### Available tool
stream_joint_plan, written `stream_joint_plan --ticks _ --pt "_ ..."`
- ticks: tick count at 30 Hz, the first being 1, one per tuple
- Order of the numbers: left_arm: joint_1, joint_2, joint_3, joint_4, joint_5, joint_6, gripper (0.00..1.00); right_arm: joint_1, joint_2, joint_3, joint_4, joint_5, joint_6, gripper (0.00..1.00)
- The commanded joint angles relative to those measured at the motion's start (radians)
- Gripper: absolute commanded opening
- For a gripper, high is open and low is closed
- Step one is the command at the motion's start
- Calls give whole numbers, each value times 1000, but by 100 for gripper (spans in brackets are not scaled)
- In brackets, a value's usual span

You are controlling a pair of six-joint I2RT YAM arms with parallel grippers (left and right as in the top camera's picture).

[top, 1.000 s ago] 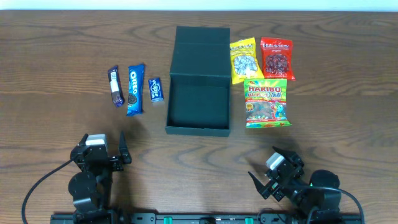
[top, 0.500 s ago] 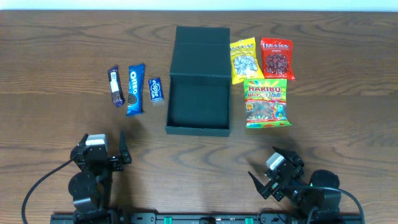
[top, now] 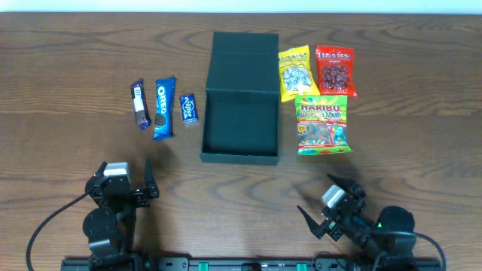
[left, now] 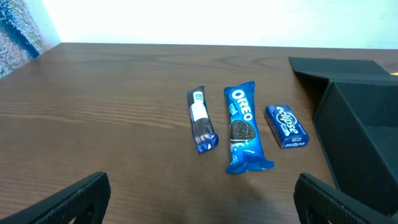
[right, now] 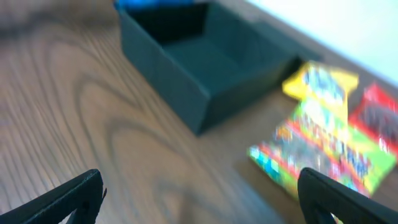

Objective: Pack container

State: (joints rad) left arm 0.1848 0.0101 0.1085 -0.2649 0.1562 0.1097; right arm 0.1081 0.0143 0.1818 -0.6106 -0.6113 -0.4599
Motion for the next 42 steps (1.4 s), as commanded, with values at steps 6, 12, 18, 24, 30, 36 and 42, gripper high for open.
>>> stream_joint_plan --ticks 6,12,18,24,30,36,42 --pt "-5 -6 -23 -10 -8 14 95 13 -9 -3 269 -72 737 99" --pt "-5 -6 -23 -10 -8 14 95 13 -9 -3 260 -65 1373 99" --pt "-5 -6 -23 -10 -8 14 95 13 -9 -3 278 -63 1495 99" --pt "-5 -6 -23 -10 -8 14 95 10 60 -3 331 6 1419 99" --pt "-5 -6 -23 -10 -8 14 95 4 350 2 521 21 1301 98" --pt "-5 -6 -23 -10 -8 14 95 -30 751 138 584 39 1082 98" --pt "-5 -6 -23 -10 -8 14 95 -30 1090 373 500 148 916 95"
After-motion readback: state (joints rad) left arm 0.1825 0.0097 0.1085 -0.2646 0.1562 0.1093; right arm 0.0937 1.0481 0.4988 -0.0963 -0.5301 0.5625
